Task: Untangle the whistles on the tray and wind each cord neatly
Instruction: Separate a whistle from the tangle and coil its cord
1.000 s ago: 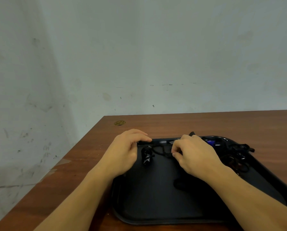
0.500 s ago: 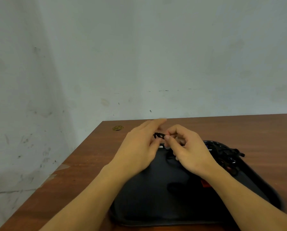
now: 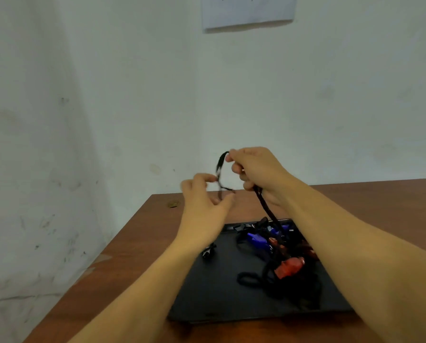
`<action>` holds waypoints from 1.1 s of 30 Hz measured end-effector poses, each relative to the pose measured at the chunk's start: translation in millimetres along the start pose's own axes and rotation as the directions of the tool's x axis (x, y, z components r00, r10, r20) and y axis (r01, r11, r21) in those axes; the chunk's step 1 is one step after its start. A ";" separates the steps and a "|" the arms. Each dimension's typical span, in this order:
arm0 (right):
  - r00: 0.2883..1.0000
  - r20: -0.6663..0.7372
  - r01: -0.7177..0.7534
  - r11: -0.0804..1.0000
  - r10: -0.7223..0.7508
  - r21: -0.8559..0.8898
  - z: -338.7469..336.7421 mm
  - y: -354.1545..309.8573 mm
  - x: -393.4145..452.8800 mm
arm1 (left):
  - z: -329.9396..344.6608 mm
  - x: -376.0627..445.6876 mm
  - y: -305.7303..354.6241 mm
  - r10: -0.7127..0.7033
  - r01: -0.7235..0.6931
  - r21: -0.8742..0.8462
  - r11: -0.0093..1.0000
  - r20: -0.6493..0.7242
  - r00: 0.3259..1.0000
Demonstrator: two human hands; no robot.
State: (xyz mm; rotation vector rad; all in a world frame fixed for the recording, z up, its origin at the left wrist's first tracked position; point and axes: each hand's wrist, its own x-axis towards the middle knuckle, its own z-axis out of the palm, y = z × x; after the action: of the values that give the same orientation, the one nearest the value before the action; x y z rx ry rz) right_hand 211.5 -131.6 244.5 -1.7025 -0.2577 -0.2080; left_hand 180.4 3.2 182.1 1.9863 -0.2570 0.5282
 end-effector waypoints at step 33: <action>0.951 0.308 -0.060 0.995 0.032 0.081 8.0 46.9 -84.6 | -1.4 -7.4 39.5 -0.301 0.421 -0.841 0.339 0.327 0.896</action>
State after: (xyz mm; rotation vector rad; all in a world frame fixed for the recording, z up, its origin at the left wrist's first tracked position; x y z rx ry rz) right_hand 143.9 -134.5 174.9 -1.6462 -0.4505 0.1040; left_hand 157.7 -14.0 210.5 0.9094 -0.1039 -0.0764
